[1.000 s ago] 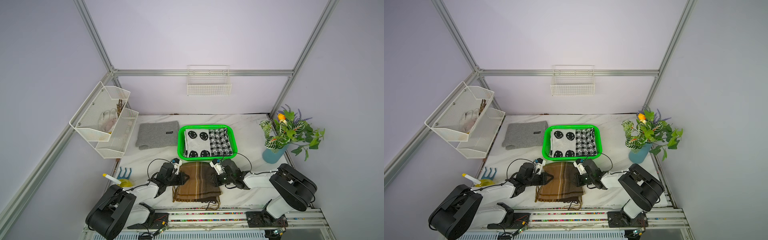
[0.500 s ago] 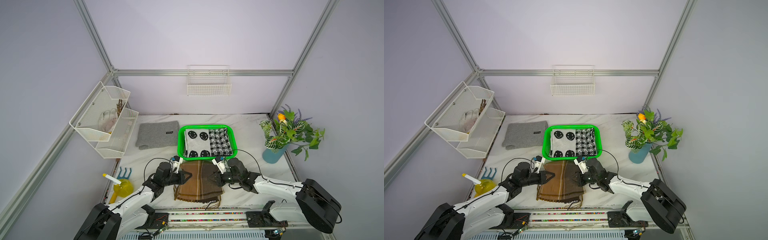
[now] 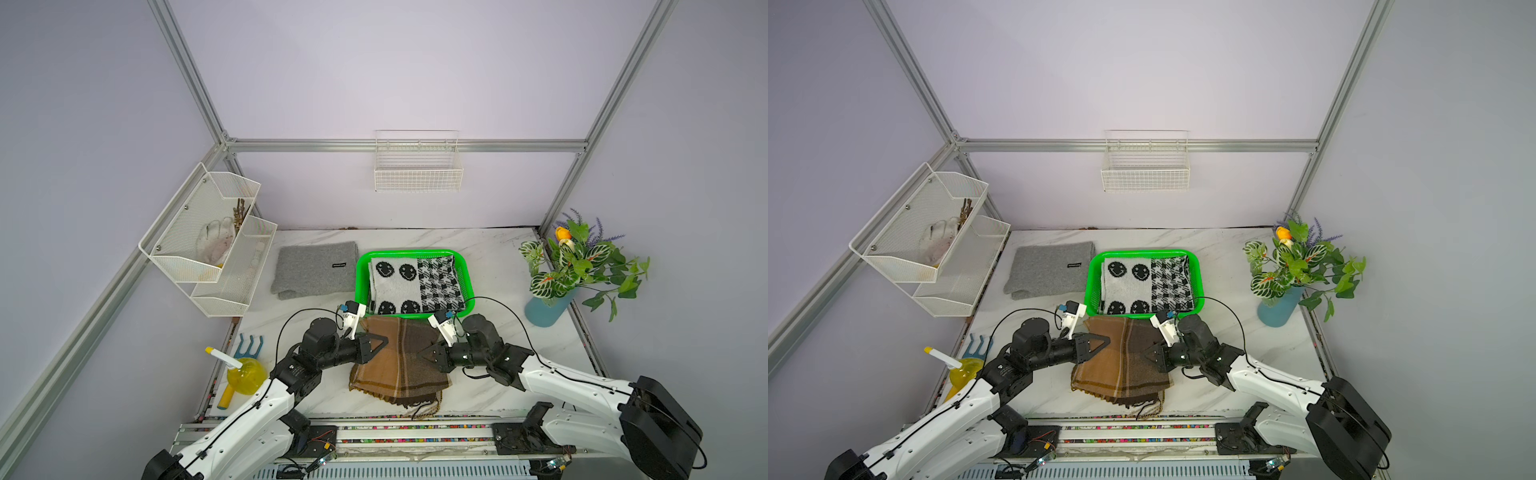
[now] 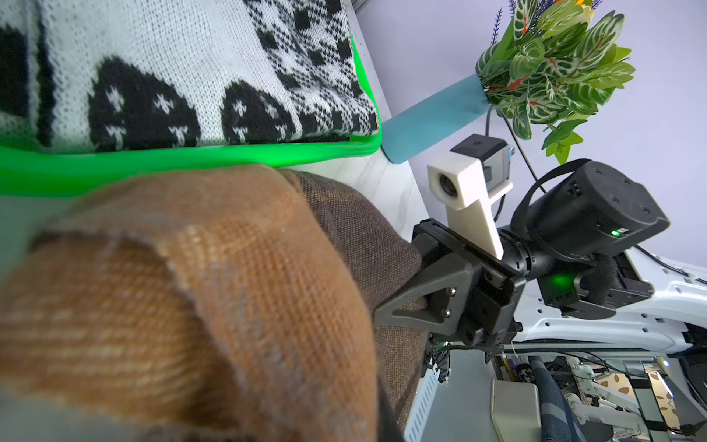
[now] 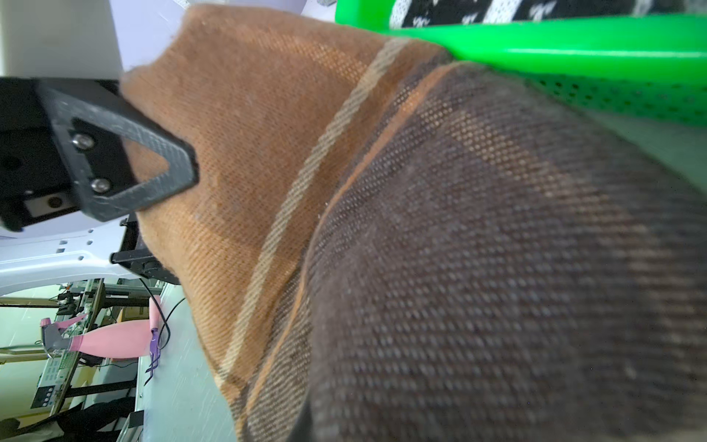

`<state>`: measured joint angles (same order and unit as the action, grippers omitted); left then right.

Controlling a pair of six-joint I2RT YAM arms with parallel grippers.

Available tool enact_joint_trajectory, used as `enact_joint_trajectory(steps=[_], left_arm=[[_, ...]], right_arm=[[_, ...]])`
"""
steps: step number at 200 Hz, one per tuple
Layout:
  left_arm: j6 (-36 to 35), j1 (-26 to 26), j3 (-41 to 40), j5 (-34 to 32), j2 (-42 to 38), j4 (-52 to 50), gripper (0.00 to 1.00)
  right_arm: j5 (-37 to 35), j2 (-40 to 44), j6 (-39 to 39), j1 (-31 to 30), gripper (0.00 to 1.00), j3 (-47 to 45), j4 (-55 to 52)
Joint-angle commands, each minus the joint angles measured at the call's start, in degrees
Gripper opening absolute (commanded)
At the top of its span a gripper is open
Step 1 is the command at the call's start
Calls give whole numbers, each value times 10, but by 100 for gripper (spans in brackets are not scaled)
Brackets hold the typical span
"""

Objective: Put the folded scarf in the basket
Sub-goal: Place the scarf in the basket.

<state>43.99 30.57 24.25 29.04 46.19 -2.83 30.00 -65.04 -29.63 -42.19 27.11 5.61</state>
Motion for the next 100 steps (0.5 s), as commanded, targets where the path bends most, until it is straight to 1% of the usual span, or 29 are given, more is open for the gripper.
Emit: enact_joint_trajectory(steps=[1, 17, 29, 44, 48, 68, 86, 100], left_arm=[[4, 3, 26, -15, -9, 13, 0], [-8, 3, 55, -14, -2, -3, 0], [2, 7, 66, -4, 5, 1, 0], [6, 20, 78, -14, 3, 5, 0], [8, 20, 82, -16, 3, 5, 0], [6, 20, 116, -30, 5, 5, 0], [-3, 20, 165, -41, 40, -1, 0], [-8, 20, 207, -33, 81, 1, 0]], right_arm=[[-16, 24, 2, -3, 0, 14, -8], [1, 38, -5, -5, 0, 38, -23], [6, 51, -8, -10, 0, 55, -41], [-16, 74, 8, -10, 0, 76, -66], [-30, 82, 13, -10, 0, 84, -87], [-61, 100, 15, -8, 0, 113, -98], [-68, 85, 31, -5, 0, 178, -145], [-83, 65, 48, -1, 0, 229, -173]])
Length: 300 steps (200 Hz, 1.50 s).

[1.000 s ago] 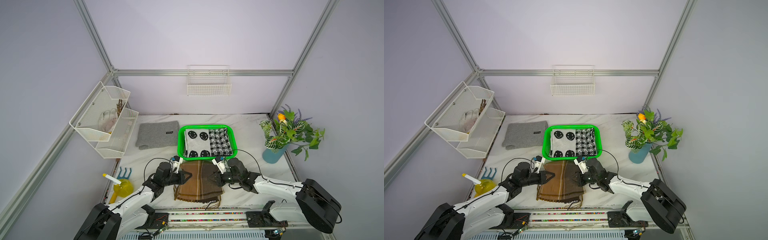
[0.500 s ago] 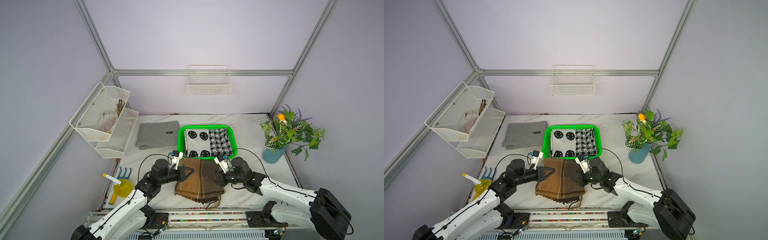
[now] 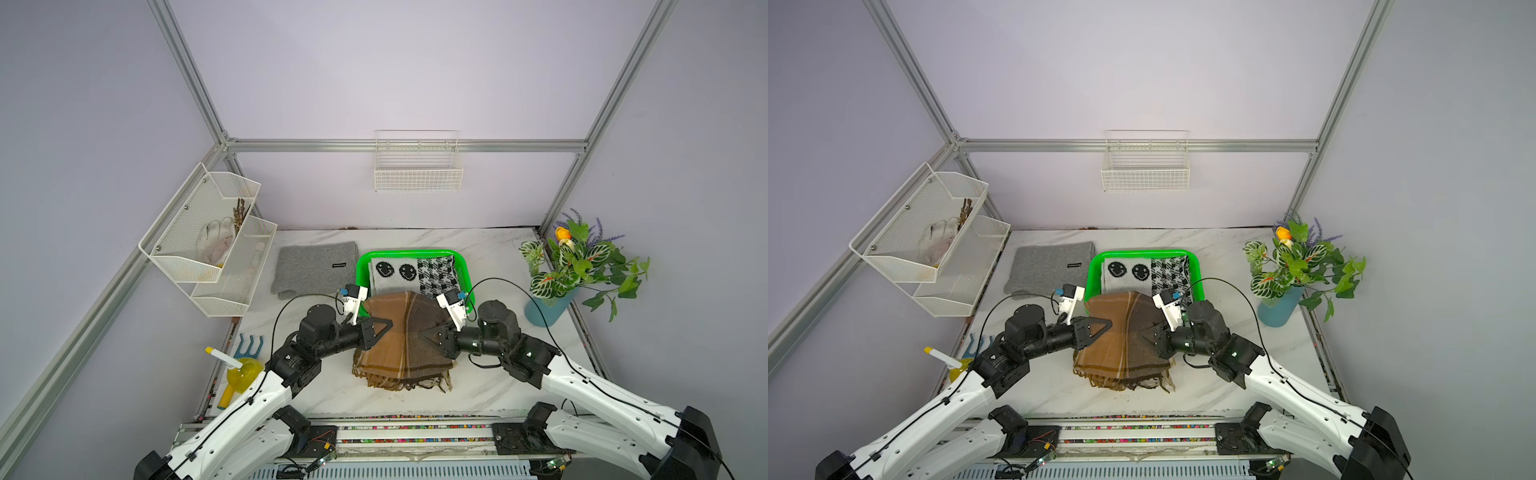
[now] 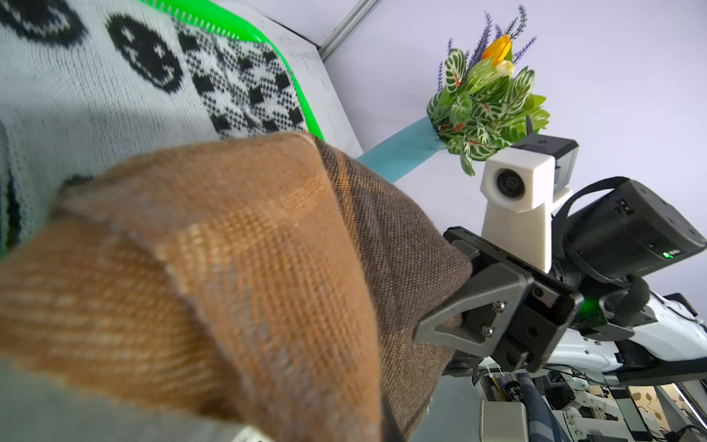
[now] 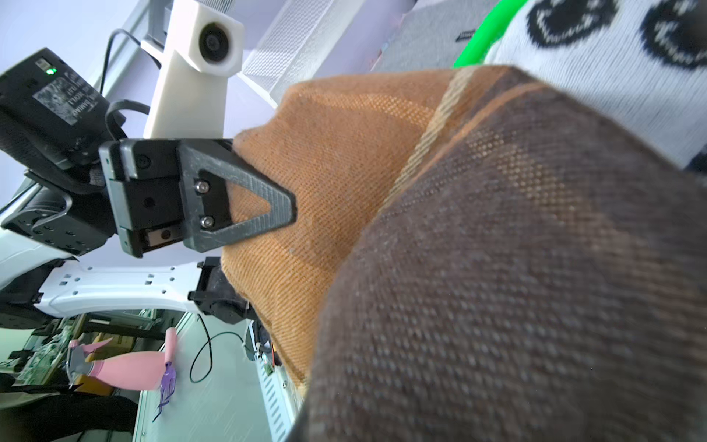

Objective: Put the folded scarf in the basket
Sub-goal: Place the scarf in the basket.

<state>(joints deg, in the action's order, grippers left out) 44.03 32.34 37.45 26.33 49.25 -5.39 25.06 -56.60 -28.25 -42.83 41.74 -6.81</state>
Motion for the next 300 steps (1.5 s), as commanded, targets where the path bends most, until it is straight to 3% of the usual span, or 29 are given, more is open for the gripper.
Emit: enact_joint_trajectory(steps=[1, 22, 61, 103, 136, 156, 194, 217, 235, 257, 300], left_arm=[[-9, 3, 78, -6, 53, 27, 0], [-14, 3, 152, -18, 107, 37, 0], [-63, -9, 366, -23, 231, -48, 0], [-130, -27, 492, -52, 358, -69, 0], [-117, -63, 585, 10, 473, -36, 0], [-93, -78, 593, 36, 513, -7, 0], [-102, -91, 529, 43, 527, 44, 0], [-67, -98, 460, 82, 536, 95, 0], [-50, -96, 387, 75, 524, 133, 0], [-53, -98, 342, 51, 527, 128, 0], [-66, -99, 330, 76, 577, 125, 0]], right_arm=[[-33, -19, 34, 6, 0, 83, -49], [-60, -51, 56, 29, 0, 175, -108], [-56, -144, 84, 79, 0, 327, -170], [-71, -250, 124, 147, 0, 444, -185], [-50, -353, 140, 194, 0, 537, -191], [-49, -380, 143, 202, 0, 542, -183], [-41, -399, 153, 216, 0, 466, -124], [-21, -411, 152, 219, 0, 431, -115], [-16, -411, 150, 220, 0, 398, -111], [-38, -410, 150, 220, 0, 351, -85], [-55, -442, 148, 220, 0, 329, -91]])
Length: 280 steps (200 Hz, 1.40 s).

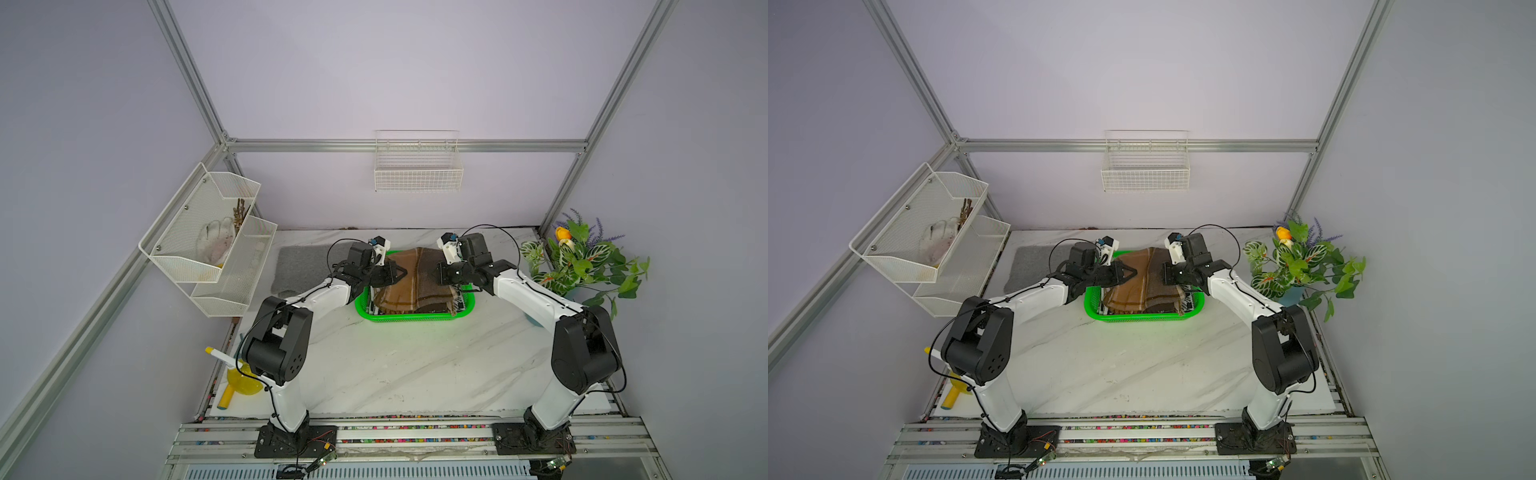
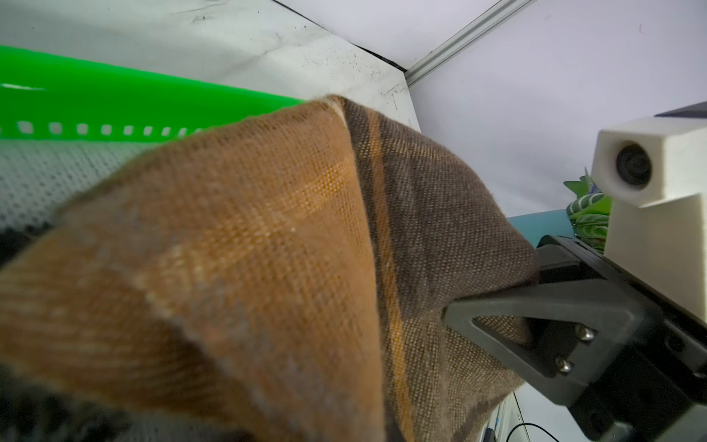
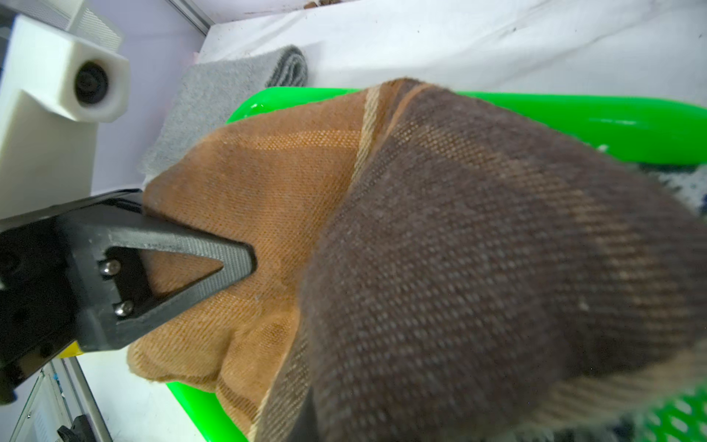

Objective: Put the folded scarf in the basket
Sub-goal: Place the scarf in the basket.

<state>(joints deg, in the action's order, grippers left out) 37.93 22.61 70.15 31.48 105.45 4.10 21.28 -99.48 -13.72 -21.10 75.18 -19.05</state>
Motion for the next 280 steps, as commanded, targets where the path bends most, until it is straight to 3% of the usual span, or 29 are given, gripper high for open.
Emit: enact_joint_trajectory(steps=[1, 51, 100, 110, 130, 144, 166, 187, 204, 240, 280], left_arm=[[-6, -2, 2, 25, 15, 30, 0], [-45, -11, -4, -34, -7, -38, 1], [-62, -43, -16, -66, -11, -55, 1], [-58, -45, -23, -63, -8, -47, 1], [-61, -45, -1, -33, 14, -71, 3], [-61, -44, -3, -39, 15, -72, 4], [-72, -45, -18, -70, 5, -84, 14], [-76, -45, -18, -74, -2, -90, 17], [-76, -45, -13, -74, -7, -97, 35], [-82, -45, -7, -81, -22, -104, 45], [-91, -47, -2, -97, -59, -131, 47]], right_arm=[[-18, -14, 3, 3, 0, -6, 31], [-115, -24, 16, 3, 0, -10, 4], [-153, -41, 21, 3, 0, -7, -35], [-162, -43, 19, 3, 6, -8, -41], [-160, -46, 17, 3, 7, -9, -48], [-166, -40, 13, 3, 16, -15, -53], [-204, -23, 10, 3, 27, -25, -53], [-213, -18, 7, 3, 36, -23, -62], [-227, -14, 7, 3, 37, -25, -67], [-243, 15, 5, 3, 39, -38, -64], [-258, 48, 8, 3, 43, -33, -73]])
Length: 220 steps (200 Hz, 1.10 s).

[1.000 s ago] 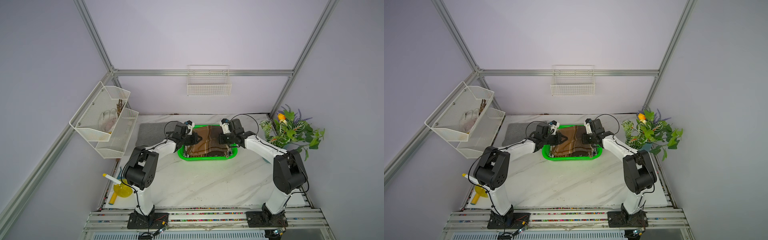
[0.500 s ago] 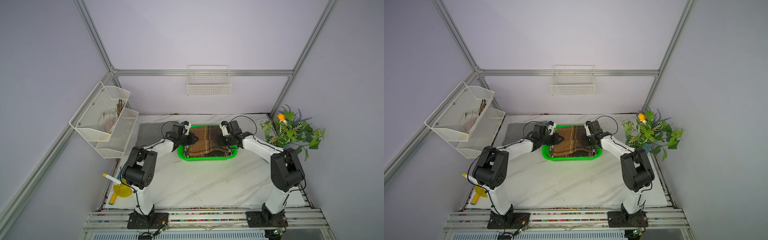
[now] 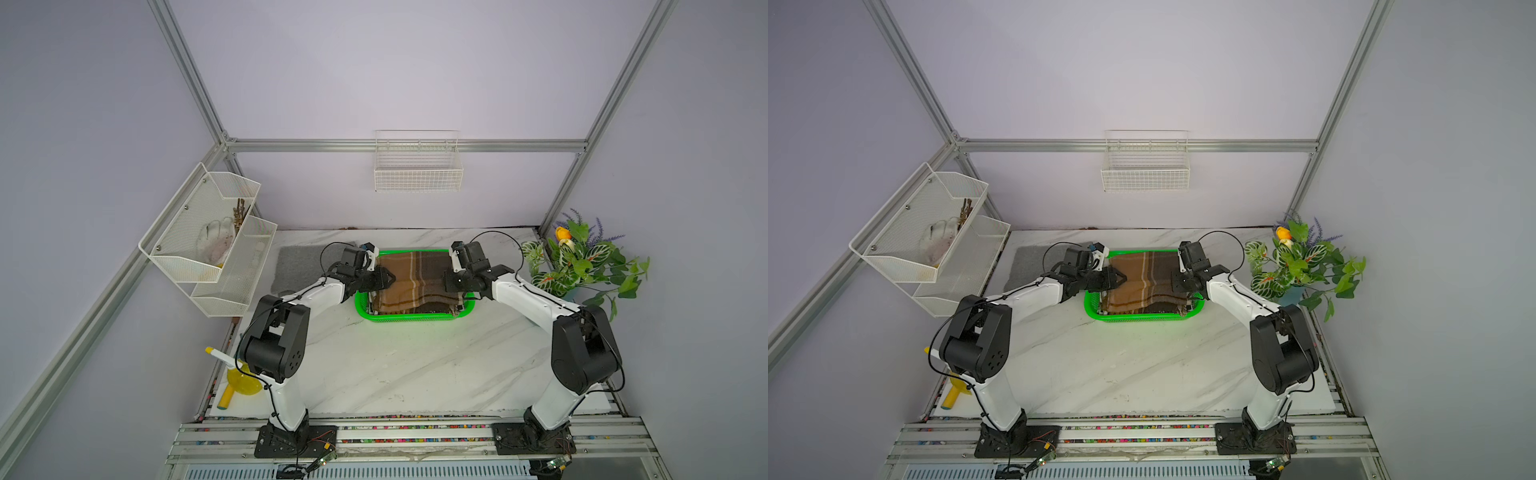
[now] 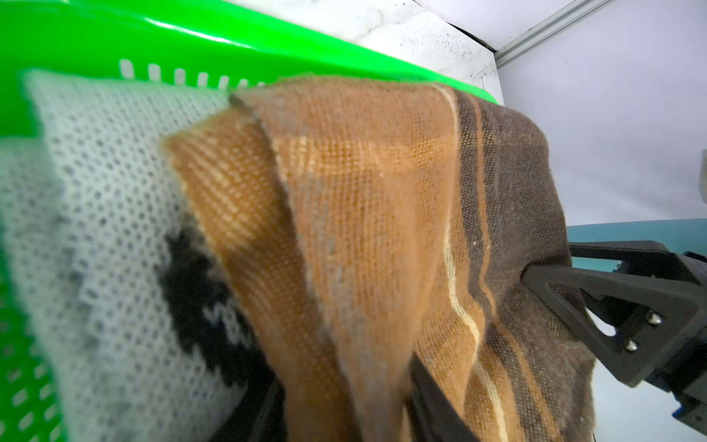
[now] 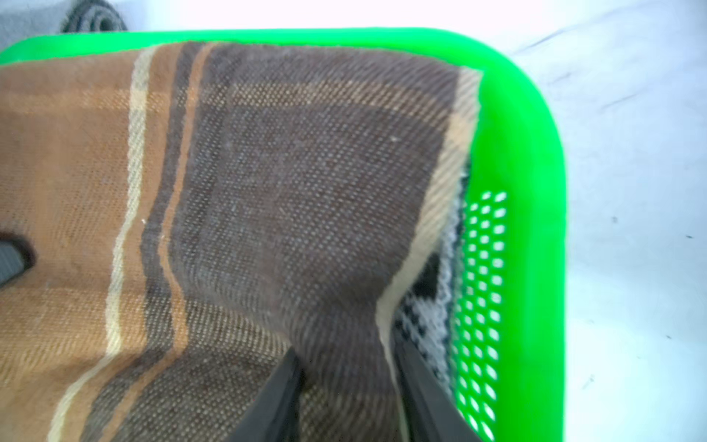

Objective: Put the folded scarf in the basket
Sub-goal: Place the scarf in the basket.

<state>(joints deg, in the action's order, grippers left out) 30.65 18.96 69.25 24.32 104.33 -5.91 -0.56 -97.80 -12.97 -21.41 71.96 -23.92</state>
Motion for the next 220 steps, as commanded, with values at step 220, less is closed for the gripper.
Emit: enact_joint_trajectory(steps=[220], left_arm=[[-8, 39, 151, -36, 95, 57, 43]], right_arm=[[14, 43, -32, -96, 22, -123, 154]])
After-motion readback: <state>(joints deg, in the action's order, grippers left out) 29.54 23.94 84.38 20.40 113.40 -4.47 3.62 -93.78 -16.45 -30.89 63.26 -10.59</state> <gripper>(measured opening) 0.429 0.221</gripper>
